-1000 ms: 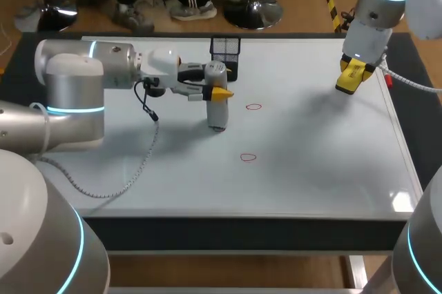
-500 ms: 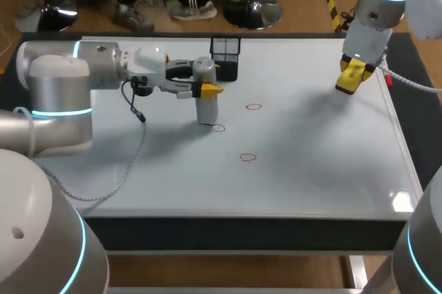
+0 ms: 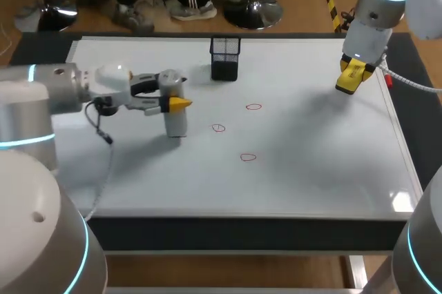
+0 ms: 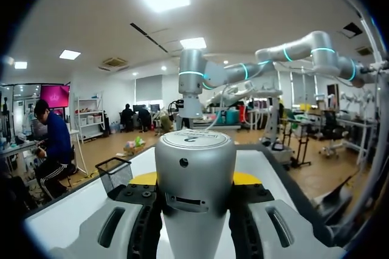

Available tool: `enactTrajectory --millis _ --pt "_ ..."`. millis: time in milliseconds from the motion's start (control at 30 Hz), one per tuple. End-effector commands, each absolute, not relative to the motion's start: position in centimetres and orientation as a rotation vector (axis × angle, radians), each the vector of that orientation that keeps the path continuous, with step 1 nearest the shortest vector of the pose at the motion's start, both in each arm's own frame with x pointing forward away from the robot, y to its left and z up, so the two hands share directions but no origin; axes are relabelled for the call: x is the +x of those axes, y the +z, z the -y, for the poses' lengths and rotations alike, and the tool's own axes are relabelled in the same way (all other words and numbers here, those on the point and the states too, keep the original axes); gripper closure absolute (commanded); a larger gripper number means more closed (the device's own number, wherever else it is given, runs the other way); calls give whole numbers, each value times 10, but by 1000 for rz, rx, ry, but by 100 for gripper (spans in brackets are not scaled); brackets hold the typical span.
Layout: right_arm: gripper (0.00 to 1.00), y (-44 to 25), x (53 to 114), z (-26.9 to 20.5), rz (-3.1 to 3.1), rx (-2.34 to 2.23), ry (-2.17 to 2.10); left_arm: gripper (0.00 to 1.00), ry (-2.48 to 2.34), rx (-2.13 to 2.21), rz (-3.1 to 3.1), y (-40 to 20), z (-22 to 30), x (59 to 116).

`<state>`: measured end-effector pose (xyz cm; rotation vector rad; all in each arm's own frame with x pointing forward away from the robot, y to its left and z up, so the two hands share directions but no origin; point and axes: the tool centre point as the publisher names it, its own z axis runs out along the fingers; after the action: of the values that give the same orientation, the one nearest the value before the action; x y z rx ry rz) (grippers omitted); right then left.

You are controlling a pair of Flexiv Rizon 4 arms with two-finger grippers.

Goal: Pick up the inspection probe, press it on each red-marked spot on the whiteboard one by one, put down the probe, pick up the eraser, and wipe off all the red marks.

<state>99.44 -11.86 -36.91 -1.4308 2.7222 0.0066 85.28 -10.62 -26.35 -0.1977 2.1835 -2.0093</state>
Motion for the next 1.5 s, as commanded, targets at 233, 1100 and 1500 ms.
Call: enactTrajectory --millis 233,1100,1500 --pt "100 -368 995 119 -2723 -1435 2 100 -1863 -388 -2076 -250 34 802" --pt "100 -368 995 119 -2723 -1435 2 100 -1744 -538 -1963 -249 -40 785" --pt "100 -368 995 119 -2723 -1435 2 100 -1744 -538 -1963 -249 -40 785"
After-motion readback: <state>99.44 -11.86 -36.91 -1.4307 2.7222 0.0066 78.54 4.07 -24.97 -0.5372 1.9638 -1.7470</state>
